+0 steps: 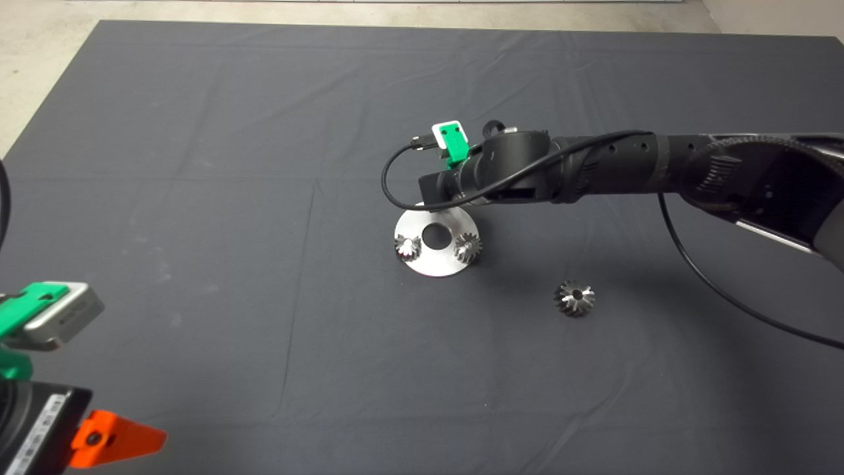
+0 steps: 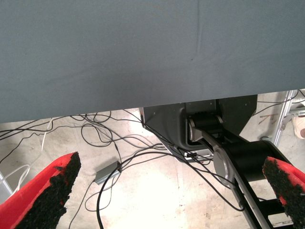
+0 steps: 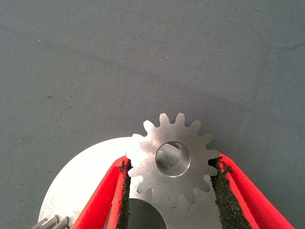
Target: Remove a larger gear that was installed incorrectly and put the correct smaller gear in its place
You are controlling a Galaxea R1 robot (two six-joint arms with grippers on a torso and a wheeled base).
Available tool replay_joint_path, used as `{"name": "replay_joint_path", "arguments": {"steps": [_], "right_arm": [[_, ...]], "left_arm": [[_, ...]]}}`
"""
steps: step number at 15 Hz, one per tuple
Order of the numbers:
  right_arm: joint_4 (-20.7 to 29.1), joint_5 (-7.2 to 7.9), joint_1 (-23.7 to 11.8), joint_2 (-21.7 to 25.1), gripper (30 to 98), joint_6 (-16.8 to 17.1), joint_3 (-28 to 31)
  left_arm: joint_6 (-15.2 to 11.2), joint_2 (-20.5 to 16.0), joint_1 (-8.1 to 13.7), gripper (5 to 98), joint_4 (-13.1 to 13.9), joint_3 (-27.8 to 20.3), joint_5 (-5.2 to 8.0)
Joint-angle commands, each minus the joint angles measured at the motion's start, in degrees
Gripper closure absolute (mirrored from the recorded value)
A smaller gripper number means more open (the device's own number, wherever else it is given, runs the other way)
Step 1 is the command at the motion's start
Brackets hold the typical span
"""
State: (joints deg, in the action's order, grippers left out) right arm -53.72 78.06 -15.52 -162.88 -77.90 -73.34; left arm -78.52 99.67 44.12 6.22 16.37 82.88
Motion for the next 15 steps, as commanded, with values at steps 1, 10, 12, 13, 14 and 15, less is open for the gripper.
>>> {"name": "replay_joint_path", "arguments": {"steps": [1,10,12,13,14,15], "right_arm": [[1.4,-0.10,-0.9,-0.4,88.2,0.1,0.9],[1.8,-0.27,-0.9,-0.4,88.2,0.1,1.9],[2.2,-0.27,-0.9,-0.4,88.2,0.1,1.9],[2.2,-0.27,-0.9,-0.4,88.2,0.1,1.9],[2.3,-0.27,-0.9,-0.4,88.2,0.1,1.9],[2.3,-0.27,-0.9,-0.4,88.2,0.1,1.9]], "left_arm": [[0.2,0.0,0.1,5.4,0.6,-0.7,0.17],[0.2,0.0,-0.5,5.4,0.6,-0.7,0.17],[0.2,0.0,-0.5,5.4,0.6,-0.7,0.17],[0.2,0.0,-0.5,5.4,0.6,-0.7,0.17],[0.2,0.0,-0.5,5.4,0.6,-0.7,0.17],[0.2,0.0,-0.6,5.4,0.6,-0.7,0.17]]}}
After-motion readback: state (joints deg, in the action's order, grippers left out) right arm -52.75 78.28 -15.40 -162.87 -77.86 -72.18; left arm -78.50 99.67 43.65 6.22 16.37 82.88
